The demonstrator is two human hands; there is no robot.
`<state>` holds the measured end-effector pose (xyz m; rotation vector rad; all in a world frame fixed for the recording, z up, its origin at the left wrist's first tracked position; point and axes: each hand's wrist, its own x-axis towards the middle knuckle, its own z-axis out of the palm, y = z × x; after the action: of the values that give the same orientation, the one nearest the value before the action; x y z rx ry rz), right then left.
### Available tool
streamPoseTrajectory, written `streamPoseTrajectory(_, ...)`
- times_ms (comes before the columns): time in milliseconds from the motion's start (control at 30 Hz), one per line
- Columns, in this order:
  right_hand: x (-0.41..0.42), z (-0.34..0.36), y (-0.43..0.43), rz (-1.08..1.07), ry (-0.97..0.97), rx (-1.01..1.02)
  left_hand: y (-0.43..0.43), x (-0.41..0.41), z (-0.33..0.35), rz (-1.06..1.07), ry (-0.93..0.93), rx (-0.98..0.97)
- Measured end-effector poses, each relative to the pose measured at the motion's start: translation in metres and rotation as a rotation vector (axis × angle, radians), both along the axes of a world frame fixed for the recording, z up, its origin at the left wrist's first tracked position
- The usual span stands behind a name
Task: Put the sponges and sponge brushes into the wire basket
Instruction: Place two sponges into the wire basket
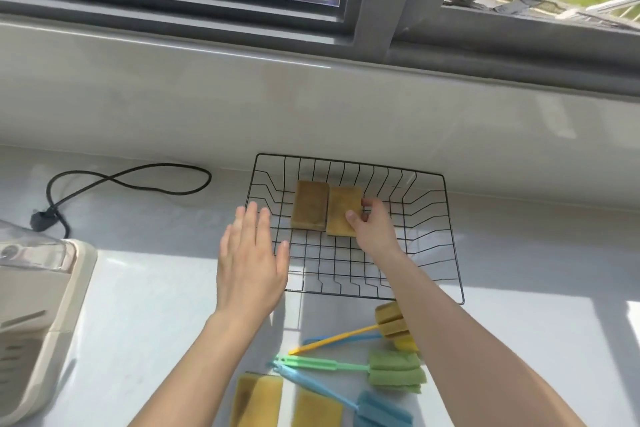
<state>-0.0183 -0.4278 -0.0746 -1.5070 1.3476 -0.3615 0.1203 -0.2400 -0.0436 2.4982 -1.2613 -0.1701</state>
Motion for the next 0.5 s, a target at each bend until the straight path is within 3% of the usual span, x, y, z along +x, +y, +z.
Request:
streamPoseTrajectory(133,0.007,-0.006,-0.002,-0.017,-0.017,0.022,0.01,0.005,-0.016,-0.041,0.083,0.075)
streamPoseTrajectory(500,0.036,-0.011,0.007,0.021,-0.019,0.03,0.011,0.006,-0.019,-0.069,0.047,0.116)
